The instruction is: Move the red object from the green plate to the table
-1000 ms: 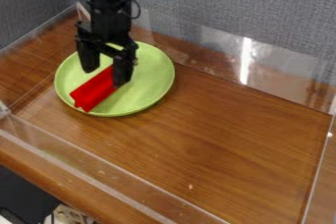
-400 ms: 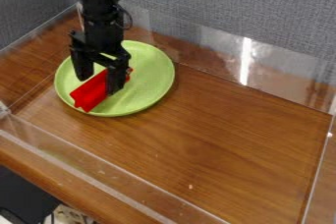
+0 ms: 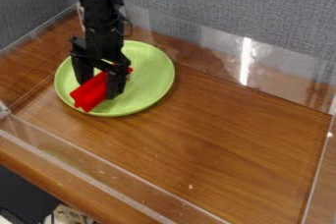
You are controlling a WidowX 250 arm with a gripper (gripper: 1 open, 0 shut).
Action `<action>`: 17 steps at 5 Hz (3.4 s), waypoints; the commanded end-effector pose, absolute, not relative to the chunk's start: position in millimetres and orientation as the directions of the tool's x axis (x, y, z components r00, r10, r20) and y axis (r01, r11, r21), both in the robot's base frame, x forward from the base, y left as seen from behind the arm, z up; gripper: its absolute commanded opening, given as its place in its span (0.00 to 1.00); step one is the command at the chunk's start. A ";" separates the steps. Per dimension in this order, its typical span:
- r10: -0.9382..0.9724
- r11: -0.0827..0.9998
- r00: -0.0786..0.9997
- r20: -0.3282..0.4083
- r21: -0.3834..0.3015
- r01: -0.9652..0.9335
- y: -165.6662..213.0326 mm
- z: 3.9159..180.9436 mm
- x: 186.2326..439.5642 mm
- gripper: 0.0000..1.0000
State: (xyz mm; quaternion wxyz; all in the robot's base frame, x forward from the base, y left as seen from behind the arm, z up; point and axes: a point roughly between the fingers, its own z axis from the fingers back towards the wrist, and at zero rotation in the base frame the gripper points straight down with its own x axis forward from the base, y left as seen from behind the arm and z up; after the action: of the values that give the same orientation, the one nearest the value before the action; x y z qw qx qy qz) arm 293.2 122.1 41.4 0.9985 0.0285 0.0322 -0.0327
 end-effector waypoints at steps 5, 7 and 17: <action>-0.049 0.993 0.999 -0.002 0.103 0.049 120.8 50.3 303.4 1.00; -0.051 0.994 0.997 0.049 0.101 0.046 114.9 73.1 303.3 0.00; -0.247 0.969 0.969 0.030 0.041 0.245 -20.6 65.9 326.0 0.00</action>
State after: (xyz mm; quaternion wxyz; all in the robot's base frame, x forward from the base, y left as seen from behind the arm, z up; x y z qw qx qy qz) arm 317.1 -20.7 47.1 0.9917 0.0171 0.0151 -0.1263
